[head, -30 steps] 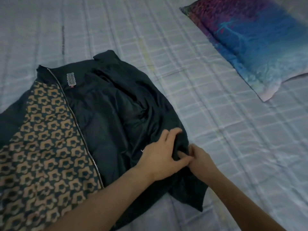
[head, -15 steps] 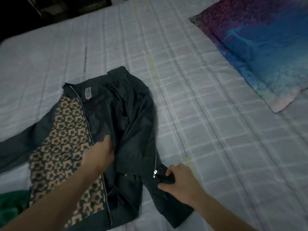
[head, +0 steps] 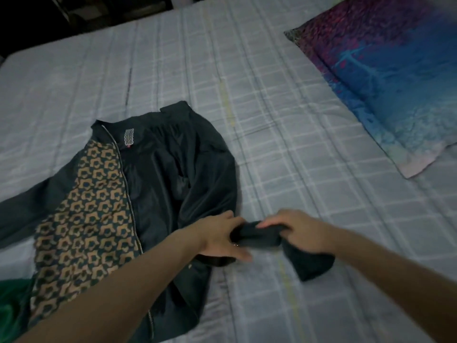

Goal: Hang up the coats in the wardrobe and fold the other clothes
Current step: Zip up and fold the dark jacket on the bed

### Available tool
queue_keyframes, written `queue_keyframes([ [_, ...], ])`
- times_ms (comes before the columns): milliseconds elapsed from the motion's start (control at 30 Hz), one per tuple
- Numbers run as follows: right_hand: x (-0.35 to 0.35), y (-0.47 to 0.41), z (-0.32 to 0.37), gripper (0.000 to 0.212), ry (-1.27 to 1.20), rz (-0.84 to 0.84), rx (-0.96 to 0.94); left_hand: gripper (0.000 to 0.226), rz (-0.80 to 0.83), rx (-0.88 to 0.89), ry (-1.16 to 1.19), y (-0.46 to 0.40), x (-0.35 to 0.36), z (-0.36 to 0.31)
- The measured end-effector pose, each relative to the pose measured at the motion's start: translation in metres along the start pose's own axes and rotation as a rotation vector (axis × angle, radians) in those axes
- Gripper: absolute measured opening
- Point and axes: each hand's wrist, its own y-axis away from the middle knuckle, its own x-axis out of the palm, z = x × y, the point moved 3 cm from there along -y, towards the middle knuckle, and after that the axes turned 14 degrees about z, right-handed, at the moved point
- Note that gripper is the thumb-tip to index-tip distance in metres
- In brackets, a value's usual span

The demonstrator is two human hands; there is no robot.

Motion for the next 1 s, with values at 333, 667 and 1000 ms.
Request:
queue_keyframes([
  [333, -0.234, 0.095, -0.058, 0.046, 0.240, -0.852, 0.773, 0.043, -0.851, 0.226, 0.807, 0.031, -0.043, -0.032],
  [667, -0.020, -0.020, 0.042, 0.043, -0.852, -0.250, 0.434, 0.038, -0.693, 0.007, 1.302, 0.037, -0.009, -0.006],
  [1000, -0.030, -0.036, 0.165, 0.042, -0.189, -0.992, 0.061, 0.055, -0.175, 0.555, 1.919, 0.102, -0.007, -0.009],
])
